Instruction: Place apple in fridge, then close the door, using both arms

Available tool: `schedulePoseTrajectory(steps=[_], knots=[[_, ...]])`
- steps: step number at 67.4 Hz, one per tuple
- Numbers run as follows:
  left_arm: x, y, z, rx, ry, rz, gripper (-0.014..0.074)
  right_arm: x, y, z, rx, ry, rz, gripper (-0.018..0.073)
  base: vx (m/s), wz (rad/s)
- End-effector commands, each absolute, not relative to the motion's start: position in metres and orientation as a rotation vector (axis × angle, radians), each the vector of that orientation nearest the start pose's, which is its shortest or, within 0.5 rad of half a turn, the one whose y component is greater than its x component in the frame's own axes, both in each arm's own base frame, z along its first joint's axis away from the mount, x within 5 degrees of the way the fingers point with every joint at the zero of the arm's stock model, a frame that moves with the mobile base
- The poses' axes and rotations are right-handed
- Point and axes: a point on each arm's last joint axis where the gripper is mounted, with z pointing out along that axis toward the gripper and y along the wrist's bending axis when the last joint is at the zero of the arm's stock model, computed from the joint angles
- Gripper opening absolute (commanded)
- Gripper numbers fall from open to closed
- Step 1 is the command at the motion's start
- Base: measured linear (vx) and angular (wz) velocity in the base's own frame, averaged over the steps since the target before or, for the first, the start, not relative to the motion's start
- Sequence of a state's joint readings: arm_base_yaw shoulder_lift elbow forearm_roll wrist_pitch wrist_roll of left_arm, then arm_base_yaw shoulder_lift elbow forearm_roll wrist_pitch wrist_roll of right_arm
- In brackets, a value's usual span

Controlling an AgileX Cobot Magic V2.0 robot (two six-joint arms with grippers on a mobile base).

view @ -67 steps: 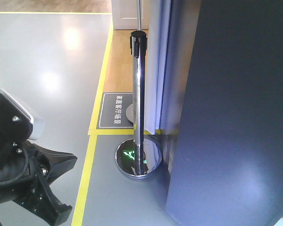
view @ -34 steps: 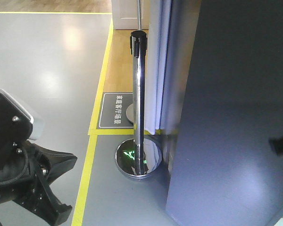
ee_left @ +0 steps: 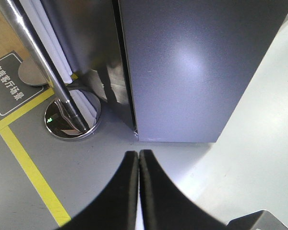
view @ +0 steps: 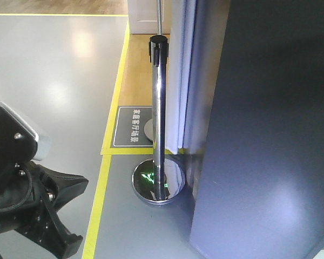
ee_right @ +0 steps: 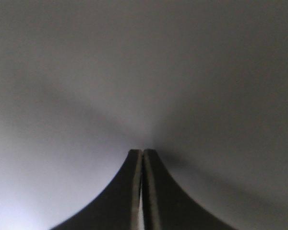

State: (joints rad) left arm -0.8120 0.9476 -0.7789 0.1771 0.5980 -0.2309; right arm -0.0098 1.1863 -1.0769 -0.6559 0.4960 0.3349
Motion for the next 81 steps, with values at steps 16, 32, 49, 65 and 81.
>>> schedulePoseTrajectory(steps=[16,32,49,65,81], knots=[[0.138,-0.133,0.334,0.724,2.045,-0.421,-0.0006,0.304,-0.067,0.402,-0.034,1.723,-0.411,-0.0002,0.0,0.0],[0.138,-0.133,0.334,0.724,2.045,-0.421,-0.0006,0.348,-0.08,0.392,0.037,1.645,-0.272,-0.0002,0.0,0.0],[0.138,-0.133,0.334,0.724,2.045,-0.421,-0.0006,0.377,-0.089,0.377,0.128,1.704,-0.222,-0.0002,0.0,0.0],[0.138,-0.133,0.334,0.724,2.045,-0.421,-0.0006,0.372,-0.091,0.375,0.157,1.761,-0.256,-0.0002,0.0,0.0],[0.138,-0.133,0.334,0.723,2.044,-0.421,-0.0006,0.382,-0.087,0.38,0.084,1.656,-0.217,-0.0002,0.0,0.0]])
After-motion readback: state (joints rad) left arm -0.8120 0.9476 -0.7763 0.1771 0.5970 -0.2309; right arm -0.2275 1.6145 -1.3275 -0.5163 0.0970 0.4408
